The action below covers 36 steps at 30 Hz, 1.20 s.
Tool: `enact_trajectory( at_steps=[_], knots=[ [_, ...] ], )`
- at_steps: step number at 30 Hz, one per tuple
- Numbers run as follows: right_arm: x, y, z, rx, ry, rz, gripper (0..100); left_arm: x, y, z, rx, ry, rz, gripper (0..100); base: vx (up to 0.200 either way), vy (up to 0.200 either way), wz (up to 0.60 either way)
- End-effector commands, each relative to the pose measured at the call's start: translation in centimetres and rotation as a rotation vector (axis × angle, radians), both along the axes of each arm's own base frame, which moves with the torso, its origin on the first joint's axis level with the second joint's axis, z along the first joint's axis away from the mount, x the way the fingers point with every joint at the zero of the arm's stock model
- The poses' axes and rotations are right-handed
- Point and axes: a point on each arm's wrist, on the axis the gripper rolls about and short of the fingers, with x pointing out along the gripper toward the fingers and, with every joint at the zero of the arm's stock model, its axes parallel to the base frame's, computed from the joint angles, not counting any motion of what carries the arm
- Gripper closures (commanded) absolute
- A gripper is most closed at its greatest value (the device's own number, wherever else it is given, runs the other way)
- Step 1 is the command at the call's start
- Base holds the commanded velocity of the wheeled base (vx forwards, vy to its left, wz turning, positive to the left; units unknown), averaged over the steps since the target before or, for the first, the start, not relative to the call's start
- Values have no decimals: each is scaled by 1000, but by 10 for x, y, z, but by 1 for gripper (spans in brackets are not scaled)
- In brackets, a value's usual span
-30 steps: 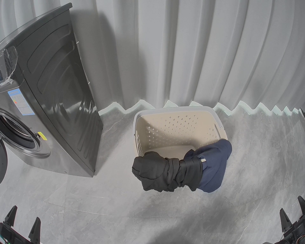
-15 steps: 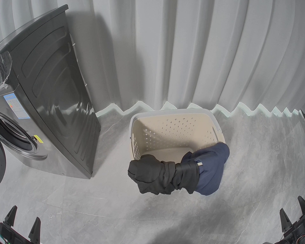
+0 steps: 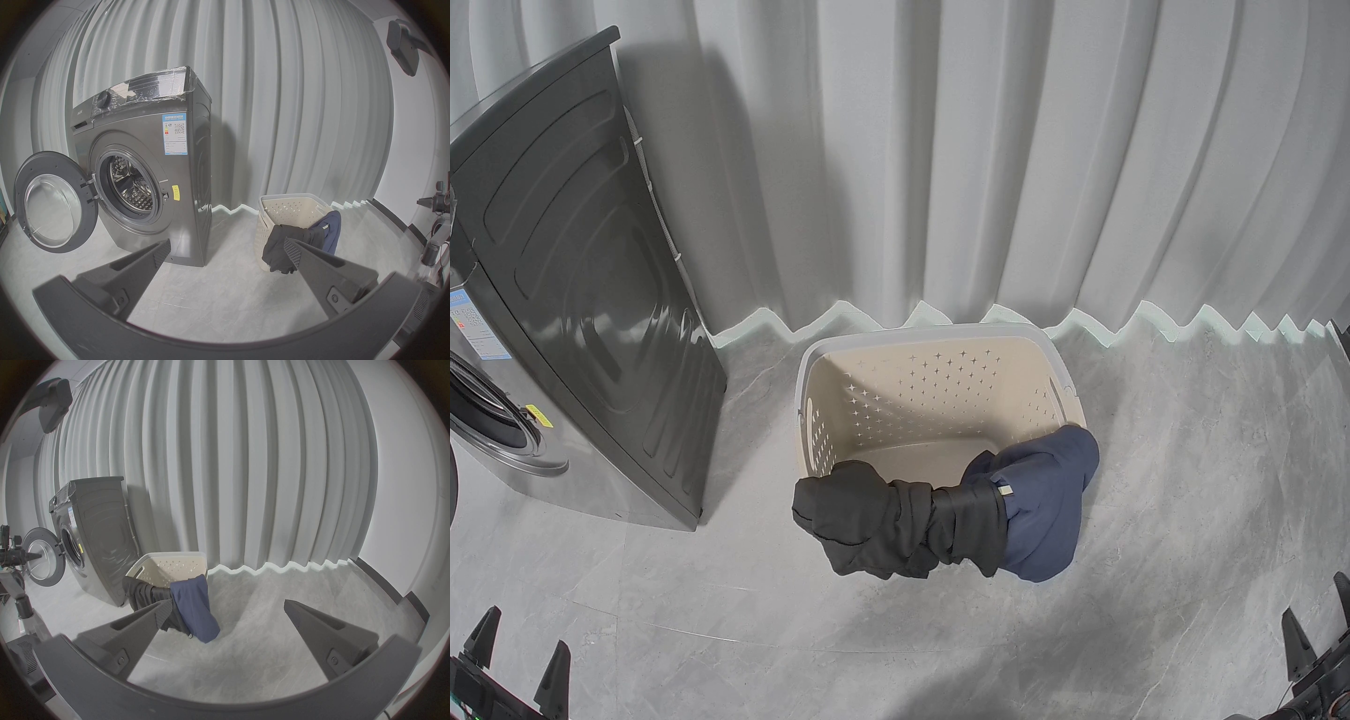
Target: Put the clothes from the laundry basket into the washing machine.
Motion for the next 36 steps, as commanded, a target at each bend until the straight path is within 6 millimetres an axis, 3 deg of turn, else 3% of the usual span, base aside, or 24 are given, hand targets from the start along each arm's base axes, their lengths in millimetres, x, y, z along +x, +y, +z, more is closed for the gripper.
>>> enact_trajectory(
  at_steps=[1, 5, 12, 17, 21, 25, 36],
  knots=[
    [-15, 0, 39, 2, -180, 7, 0, 0, 0, -4, -3, -3, 1, 0, 0, 0, 0],
    [-2, 0, 65, 2, -38, 20, 0, 0, 0, -4, 0, -1, 1, 0, 0, 0, 0],
    [71, 4, 73, 101, 328, 105, 0, 0, 0, -4, -5, -1, 1, 0, 0, 0, 0],
    [126, 9, 74, 104, 385, 121, 0, 0, 0, -4, -3, -1, 1, 0, 0, 0, 0],
    [167, 12, 61, 98, 468, 119, 0, 0, 0, -4, -5, -1, 1, 0, 0, 0, 0],
    [189, 22, 51, 93, 531, 158, 0, 0, 0, -4, -5, -1, 1, 0, 0, 0, 0],
    [223, 38, 25, 101, 618, 189, 0, 0, 0, -4, -3, -1, 1, 0, 0, 0, 0]
  ],
)
